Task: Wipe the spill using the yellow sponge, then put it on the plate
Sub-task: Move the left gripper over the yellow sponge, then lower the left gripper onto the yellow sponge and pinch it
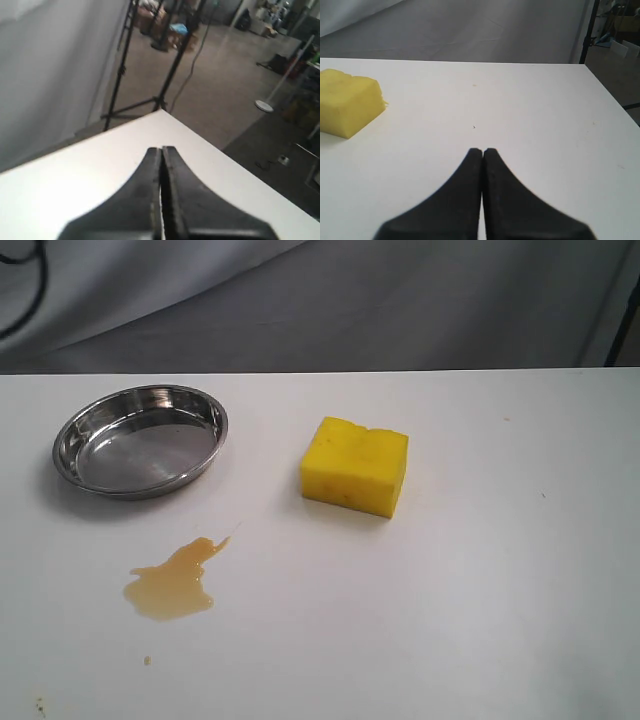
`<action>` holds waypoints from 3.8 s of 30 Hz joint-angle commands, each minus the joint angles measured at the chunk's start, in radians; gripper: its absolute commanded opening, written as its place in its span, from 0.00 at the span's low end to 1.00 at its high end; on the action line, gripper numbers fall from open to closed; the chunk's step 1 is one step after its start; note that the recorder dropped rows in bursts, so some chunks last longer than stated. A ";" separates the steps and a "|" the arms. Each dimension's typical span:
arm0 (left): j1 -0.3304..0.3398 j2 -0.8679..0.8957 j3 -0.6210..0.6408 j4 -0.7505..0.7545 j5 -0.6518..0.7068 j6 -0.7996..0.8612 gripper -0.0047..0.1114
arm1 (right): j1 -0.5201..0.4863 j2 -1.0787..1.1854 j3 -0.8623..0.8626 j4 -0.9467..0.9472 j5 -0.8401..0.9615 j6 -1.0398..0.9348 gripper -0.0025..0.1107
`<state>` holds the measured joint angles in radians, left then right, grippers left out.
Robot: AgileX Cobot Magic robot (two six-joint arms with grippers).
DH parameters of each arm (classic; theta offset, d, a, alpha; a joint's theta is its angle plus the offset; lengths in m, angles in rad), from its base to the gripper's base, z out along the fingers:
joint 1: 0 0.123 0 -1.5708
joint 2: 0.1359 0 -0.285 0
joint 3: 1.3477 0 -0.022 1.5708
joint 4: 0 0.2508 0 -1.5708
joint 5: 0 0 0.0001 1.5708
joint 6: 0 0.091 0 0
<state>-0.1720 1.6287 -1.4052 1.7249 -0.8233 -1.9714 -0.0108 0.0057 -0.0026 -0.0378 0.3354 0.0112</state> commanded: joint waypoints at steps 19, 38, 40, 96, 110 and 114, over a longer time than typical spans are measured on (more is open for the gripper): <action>-0.438 0.259 -0.017 0.020 0.846 0.540 0.04 | 0.002 -0.006 0.003 0.003 -0.002 -0.004 0.02; -0.467 0.255 0.045 0.020 0.782 0.430 0.04 | 0.002 -0.006 0.003 0.003 -0.002 -0.004 0.02; -0.467 0.255 0.045 0.020 0.748 0.430 0.04 | 0.002 -0.006 0.003 0.003 -0.002 -0.004 0.02; -0.448 0.653 -0.555 -1.963 1.625 2.451 0.04 | 0.002 -0.006 0.003 0.003 -0.002 -0.004 0.02; -0.448 0.664 -0.555 -1.955 1.585 2.432 0.58 | 0.002 -0.006 0.003 0.003 -0.002 -0.004 0.02; -0.448 0.664 -0.555 -1.955 1.570 2.396 0.94 | 0.002 -0.006 0.003 0.003 -0.002 -0.004 0.02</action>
<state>-0.6203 2.2924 -1.9515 -0.2227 0.7688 0.4420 -0.0108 0.0057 -0.0026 -0.0378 0.3354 0.0112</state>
